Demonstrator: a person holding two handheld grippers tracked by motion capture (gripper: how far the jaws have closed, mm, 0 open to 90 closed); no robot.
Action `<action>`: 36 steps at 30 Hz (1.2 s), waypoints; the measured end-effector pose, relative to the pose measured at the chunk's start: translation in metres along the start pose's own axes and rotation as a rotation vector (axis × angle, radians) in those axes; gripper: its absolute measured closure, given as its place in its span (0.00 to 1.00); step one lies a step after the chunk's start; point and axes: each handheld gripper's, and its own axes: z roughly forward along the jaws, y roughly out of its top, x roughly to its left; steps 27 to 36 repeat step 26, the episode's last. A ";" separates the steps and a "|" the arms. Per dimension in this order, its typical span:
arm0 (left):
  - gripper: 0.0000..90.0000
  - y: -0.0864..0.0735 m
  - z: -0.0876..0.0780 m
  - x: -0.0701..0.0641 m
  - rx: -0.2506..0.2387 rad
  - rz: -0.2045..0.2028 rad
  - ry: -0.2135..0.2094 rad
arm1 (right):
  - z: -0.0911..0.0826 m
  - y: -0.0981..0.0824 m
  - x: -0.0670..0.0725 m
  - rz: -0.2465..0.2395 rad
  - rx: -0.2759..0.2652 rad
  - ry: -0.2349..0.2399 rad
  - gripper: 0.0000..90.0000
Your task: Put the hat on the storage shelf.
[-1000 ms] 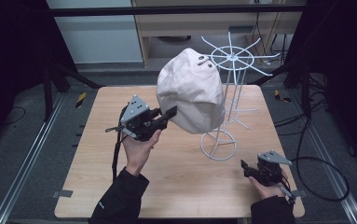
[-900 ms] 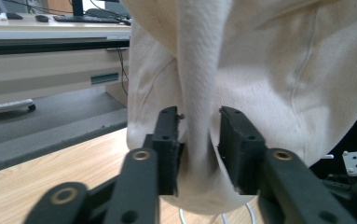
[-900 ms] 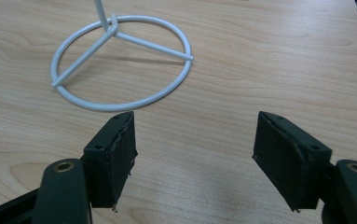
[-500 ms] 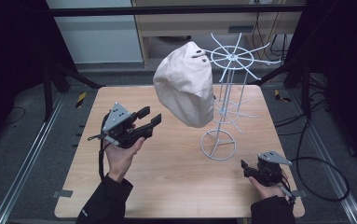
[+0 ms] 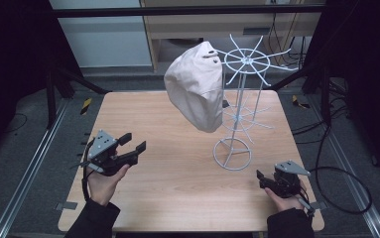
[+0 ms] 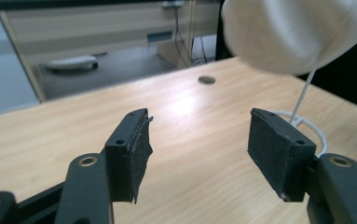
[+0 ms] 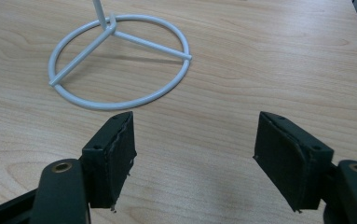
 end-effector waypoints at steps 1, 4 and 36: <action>0.41 -0.011 -0.003 0.005 0.025 -0.007 0.011 | 0.000 0.000 0.000 -0.001 -0.001 0.000 0.32; 0.40 -0.020 -0.004 0.010 0.045 -0.012 0.021 | 0.000 0.000 0.000 -0.001 0.000 -0.002 0.32; 0.32 -0.098 -0.020 0.053 0.228 -0.094 0.160 | 0.000 0.000 0.000 -0.002 -0.001 0.000 0.29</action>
